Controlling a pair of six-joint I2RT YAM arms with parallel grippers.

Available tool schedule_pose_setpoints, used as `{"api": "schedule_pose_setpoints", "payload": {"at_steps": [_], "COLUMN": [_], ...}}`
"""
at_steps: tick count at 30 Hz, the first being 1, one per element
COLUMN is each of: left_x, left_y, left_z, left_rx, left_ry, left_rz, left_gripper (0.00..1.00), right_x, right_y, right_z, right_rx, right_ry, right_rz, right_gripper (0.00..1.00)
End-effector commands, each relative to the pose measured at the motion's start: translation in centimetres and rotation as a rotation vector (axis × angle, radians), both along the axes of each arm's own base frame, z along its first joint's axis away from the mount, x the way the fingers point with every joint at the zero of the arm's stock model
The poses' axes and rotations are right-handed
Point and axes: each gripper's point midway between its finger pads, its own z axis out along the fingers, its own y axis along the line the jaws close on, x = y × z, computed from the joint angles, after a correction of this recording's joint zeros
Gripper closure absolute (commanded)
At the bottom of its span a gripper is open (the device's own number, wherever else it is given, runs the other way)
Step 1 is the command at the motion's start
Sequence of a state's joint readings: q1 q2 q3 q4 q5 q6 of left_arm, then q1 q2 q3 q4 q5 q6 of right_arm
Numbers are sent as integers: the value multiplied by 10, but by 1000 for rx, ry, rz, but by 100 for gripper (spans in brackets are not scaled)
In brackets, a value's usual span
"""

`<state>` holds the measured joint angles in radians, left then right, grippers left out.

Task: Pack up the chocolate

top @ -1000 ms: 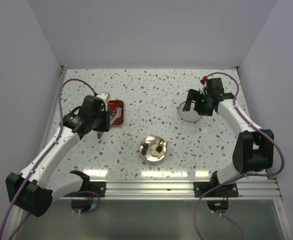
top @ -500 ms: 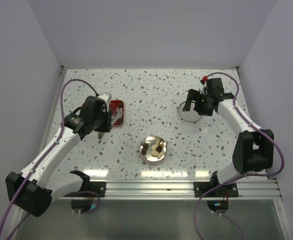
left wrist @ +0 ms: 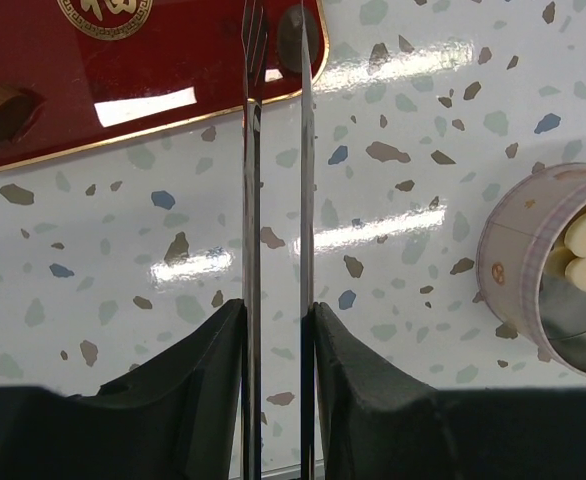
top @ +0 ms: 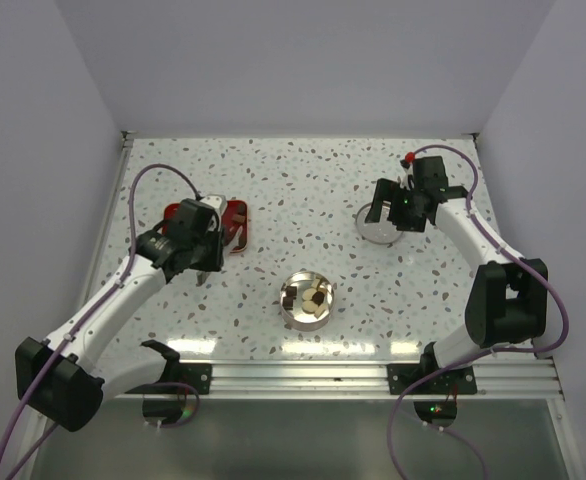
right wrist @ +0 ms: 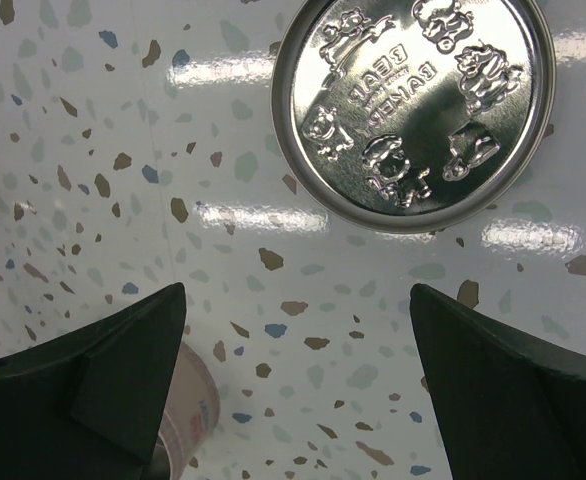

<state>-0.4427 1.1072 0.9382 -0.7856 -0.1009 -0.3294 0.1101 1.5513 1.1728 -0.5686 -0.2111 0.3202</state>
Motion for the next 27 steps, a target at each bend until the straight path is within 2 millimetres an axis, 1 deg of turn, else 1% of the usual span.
{"api": "schedule_pose_setpoints", "payload": {"at_steps": [1, 8, 15, 22, 27], "left_x": [8, 5, 3, 2, -2], "left_y": [-8, -14, -12, -14, -11], "left_z": [6, 2, -5, -6, -12], "left_rx": [-29, -31, -8, -4, 22], "left_ry": [-44, -24, 7, 13, 51], "left_rz": [-8, -29, -21, -26, -23], "left_gripper": [62, 62, 61, 60, 60], "right_x": [-4, -4, -4, -5, -5], "right_y": [-1, 0, -1, 0, -1], "right_z": [6, 4, 4, 5, 5], "right_rx": [5, 7, 4, 4, 4], "right_ry": [-11, -6, -6, -8, -10], "right_rz": [13, 13, 14, 16, 14], "right_gripper": [3, 3, 3, 3, 3]}}
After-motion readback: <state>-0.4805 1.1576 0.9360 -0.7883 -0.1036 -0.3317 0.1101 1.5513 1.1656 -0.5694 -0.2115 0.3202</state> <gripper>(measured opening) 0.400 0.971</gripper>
